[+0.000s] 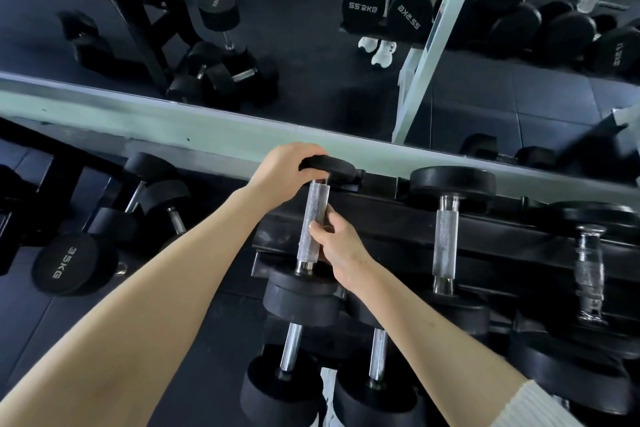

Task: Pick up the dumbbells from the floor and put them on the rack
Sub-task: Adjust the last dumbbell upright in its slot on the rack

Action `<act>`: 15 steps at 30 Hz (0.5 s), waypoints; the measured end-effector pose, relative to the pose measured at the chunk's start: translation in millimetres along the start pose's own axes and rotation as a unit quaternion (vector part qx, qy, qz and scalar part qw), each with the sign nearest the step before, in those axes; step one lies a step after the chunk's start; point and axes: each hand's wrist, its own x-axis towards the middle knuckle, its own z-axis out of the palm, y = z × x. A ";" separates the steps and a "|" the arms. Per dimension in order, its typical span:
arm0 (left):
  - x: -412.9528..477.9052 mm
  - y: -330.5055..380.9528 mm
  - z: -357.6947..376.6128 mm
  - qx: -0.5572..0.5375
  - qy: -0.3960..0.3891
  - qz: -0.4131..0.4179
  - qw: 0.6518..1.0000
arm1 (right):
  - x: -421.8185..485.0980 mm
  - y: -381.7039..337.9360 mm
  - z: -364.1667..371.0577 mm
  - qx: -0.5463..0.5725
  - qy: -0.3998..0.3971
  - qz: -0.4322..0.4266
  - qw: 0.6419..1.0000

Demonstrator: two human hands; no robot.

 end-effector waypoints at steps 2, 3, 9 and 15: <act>-2.5 -3.3 -1.5 -0.009 0.004 -0.012 1.000 | -1.2 -1.4 3.5 -0.003 -0.001 -0.005 1.000; -4.0 -4.6 -3.1 -0.011 0.005 -0.018 1.000 | -1.7 -2.3 5.4 -0.006 -0.004 -0.008 1.000; -6.8 -3.3 -7.3 -0.005 0.000 -0.017 1.000 | -4.6 -2.5 9.7 -0.015 0.009 -0.007 1.000; -5.4 -8.3 -7.6 0.029 -0.015 0.001 0.999 | -17.0 -6.0 16.7 -0.044 0.048 -0.008 0.998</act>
